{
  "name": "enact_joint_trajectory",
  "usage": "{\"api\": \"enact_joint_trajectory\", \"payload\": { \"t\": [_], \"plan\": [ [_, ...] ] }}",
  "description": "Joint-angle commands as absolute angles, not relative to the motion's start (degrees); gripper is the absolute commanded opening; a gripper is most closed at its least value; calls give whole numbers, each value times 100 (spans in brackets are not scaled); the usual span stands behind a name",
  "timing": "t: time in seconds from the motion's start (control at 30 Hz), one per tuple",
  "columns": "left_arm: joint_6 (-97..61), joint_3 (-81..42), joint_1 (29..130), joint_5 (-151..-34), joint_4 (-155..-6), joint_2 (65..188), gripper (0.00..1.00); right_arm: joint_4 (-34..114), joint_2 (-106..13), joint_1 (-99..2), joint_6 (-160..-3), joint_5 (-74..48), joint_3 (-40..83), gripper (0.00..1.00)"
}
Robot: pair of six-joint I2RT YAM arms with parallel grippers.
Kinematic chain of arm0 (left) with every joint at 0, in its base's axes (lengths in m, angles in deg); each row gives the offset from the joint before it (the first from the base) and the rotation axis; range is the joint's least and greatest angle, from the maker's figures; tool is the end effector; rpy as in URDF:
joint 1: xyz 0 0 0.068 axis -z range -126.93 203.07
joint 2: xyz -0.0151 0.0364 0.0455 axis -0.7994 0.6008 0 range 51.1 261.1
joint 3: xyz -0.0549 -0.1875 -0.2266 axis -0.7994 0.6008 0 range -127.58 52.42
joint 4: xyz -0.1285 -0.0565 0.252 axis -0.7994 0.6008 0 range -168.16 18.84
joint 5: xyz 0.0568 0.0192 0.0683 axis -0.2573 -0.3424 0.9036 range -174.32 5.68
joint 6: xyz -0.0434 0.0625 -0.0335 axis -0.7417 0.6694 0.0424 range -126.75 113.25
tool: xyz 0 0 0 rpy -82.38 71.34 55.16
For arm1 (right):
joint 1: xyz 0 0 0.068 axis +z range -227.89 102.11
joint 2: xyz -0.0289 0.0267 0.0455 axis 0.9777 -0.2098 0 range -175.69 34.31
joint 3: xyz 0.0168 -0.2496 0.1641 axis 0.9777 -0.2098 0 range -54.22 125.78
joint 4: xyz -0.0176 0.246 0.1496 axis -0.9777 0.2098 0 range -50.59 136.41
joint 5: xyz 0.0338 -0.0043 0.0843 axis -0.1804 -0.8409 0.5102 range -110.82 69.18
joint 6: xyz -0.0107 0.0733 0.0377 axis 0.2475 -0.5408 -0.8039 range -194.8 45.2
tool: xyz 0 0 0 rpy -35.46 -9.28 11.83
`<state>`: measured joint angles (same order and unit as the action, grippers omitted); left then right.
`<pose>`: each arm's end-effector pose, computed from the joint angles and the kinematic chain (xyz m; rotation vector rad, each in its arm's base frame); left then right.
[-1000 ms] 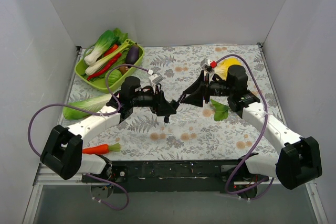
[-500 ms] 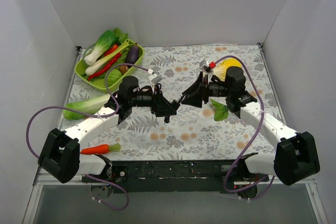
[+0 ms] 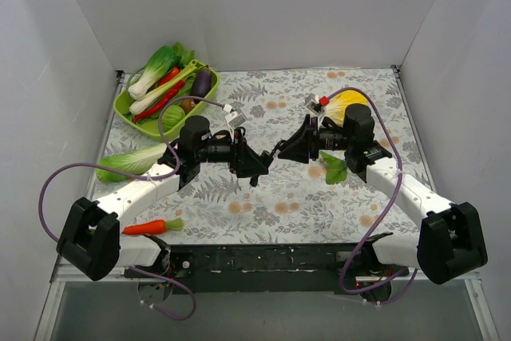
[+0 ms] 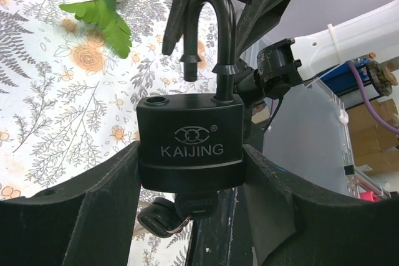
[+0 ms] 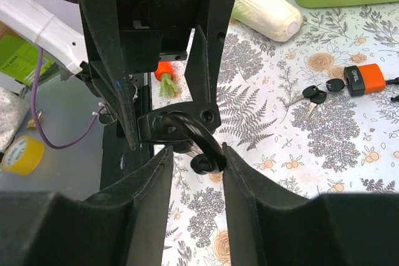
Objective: Unlock with the key
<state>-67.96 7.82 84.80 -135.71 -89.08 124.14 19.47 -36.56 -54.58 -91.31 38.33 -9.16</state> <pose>0.2407 -0.2154 0.2787 0.1846 2.2531 -1.8393 0.2579 0.1789 0.3122 -0.9221 1.5640 1.3590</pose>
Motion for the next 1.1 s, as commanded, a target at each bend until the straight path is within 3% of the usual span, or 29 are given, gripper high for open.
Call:
{"api": "enact_joint_trajectory", "payload": {
  "t": [0.0, 0.17, 0.5, 1.07],
  "plan": [
    [-6608, 602, 8471, -12959, -8977, 12124, 0, 1498, -3425, -5434, -9405, 4044, -983, 42],
    [-6546, 558, 8480, -12633, -8801, 12159, 0, 1463, -3398, -5434, -9475, 3860, -1054, 37],
    [-6520, 601, 8682, -11597, -8327, 12203, 0, 549, -3942, -5425, -10363, 3526, -1388, 9],
    [-7504, 848, 9245, -9259, -7852, 13177, 0, 1085, -5155, -5249, -9642, 2163, -1599, 7]
  ]
}}
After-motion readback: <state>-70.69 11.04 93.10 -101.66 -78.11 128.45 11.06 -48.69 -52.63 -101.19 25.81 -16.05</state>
